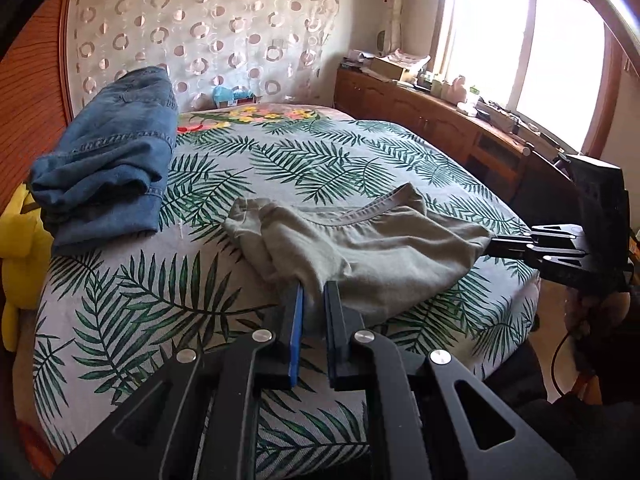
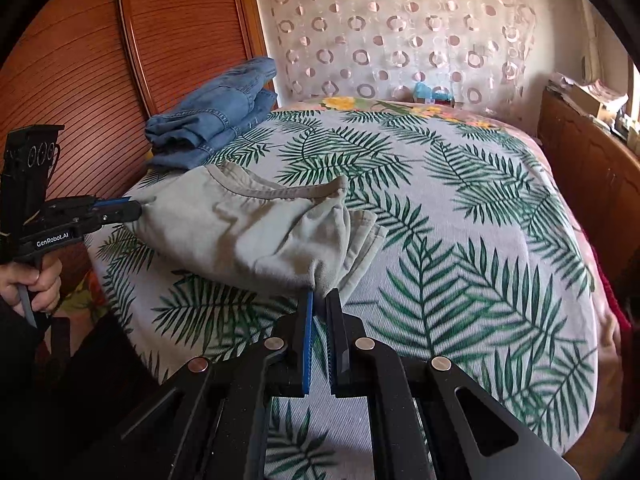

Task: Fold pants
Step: 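Open the left gripper and move it over the waistband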

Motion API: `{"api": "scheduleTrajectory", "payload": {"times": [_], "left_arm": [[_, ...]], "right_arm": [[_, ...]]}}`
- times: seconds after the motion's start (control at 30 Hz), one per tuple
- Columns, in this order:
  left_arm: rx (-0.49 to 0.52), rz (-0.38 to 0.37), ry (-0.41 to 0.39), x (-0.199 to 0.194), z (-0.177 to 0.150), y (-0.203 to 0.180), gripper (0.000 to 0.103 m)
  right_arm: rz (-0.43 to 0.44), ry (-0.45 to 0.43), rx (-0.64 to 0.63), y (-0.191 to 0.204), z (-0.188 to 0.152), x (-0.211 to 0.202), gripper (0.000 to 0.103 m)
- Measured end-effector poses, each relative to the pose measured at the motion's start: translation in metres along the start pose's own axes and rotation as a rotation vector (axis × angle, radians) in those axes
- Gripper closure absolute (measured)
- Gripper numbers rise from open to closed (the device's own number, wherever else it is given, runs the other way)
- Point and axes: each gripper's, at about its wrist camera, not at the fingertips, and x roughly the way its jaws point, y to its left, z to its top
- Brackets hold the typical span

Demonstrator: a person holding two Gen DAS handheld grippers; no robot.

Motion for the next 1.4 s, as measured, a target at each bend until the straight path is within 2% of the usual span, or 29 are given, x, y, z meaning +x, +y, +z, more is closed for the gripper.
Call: {"api": "scheduleTrajectory", "payload": {"times": [0.27, 0.47, 0.53, 0.57, 0.6, 0.63, 0.7, 0.97, 1.13, 1.4], "left_arm": [[0.013, 0.025, -0.003, 0.002, 0.007, 0.0, 0.091], [-0.016, 0.047, -0.014, 0.005, 0.01, 0.005, 0.072], [-0.02, 0.043, -0.024, 0.004, 0.011, 0.006, 0.056], [-0.021, 0.041, -0.024, 0.004, 0.012, 0.006, 0.055], [-0.023, 0.041, -0.022, 0.005, 0.012, 0.007, 0.049], [-0.026, 0.041, -0.019, 0.006, 0.013, 0.007, 0.037], [-0.042, 0.032, -0.028, 0.008, 0.015, 0.01, 0.022], [-0.057, 0.058, 0.01, 0.036, 0.024, 0.019, 0.022], [-0.045, 0.082, 0.039, 0.053, 0.024, 0.025, 0.022], [-0.037, 0.093, 0.081, 0.073, 0.028, 0.035, 0.022]], "right_arm": [[0.0, -0.014, 0.002, 0.004, 0.004, -0.008, 0.097], [-0.011, -0.045, -0.003, 0.006, 0.006, -0.017, 0.097], [-0.011, -0.057, -0.007, 0.007, 0.008, -0.021, 0.097], [-0.016, -0.063, -0.012, 0.008, 0.009, -0.023, 0.097], [-0.024, -0.068, -0.016, 0.009, 0.01, -0.023, 0.097], [-0.029, -0.071, -0.019, 0.009, 0.011, -0.022, 0.097], [-0.034, -0.068, -0.02, 0.008, 0.012, -0.017, 0.097], [-0.072, -0.028, -0.02, 0.008, 0.027, 0.029, 0.059], [-0.087, 0.006, 0.007, 0.003, 0.039, 0.058, 0.056], [-0.123, 0.048, 0.072, -0.003, 0.051, 0.084, 0.056]]}}
